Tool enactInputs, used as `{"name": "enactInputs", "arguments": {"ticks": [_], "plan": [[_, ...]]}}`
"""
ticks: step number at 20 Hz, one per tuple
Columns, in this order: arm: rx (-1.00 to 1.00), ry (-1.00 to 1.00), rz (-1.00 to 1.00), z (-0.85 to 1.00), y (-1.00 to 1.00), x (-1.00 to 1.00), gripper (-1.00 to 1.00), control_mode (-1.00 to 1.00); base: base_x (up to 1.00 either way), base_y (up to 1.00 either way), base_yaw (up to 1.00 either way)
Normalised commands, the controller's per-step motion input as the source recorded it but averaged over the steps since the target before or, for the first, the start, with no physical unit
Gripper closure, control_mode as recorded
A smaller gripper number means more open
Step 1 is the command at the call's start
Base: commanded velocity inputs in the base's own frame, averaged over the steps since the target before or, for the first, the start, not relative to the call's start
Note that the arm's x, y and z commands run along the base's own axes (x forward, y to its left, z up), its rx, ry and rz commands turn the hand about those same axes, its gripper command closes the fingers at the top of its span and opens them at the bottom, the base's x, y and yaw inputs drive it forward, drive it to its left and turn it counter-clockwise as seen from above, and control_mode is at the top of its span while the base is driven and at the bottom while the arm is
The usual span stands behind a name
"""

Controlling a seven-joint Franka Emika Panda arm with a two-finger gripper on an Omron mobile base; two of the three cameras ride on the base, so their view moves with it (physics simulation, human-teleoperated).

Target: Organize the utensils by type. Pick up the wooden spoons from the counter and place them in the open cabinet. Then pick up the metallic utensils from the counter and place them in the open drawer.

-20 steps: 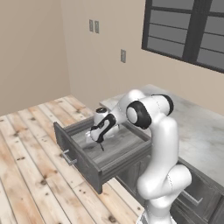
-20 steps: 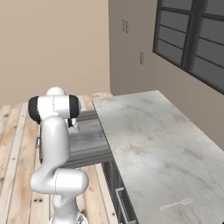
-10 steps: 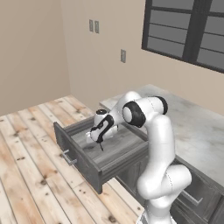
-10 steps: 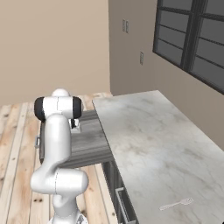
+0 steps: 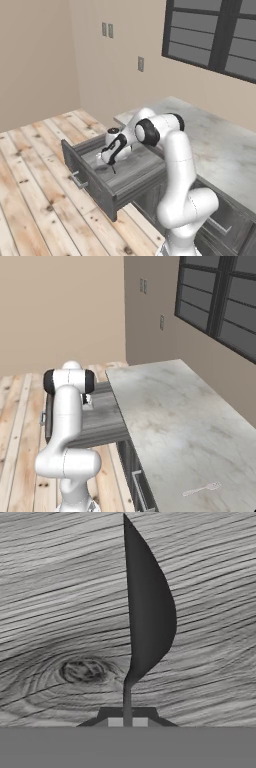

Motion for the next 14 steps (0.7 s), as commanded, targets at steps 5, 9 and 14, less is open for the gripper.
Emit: {"name": "enactInputs", "arguments": {"ticks": [5, 9, 14], "plan": [[0.00, 0.02, 0.00, -0.23, 0.04, 0.14, 1.00, -1.00, 0.00, 0.00, 0.00], [0.00, 0.01, 0.00, -0.17, 0.03, 0.14, 1.00, -1.00, 0.00, 0.00, 0.00], [0.00, 0.01, 0.00, -0.15, 0.01, 0.12, 1.00, -1.00, 0.00, 0.00, 0.00]]}}
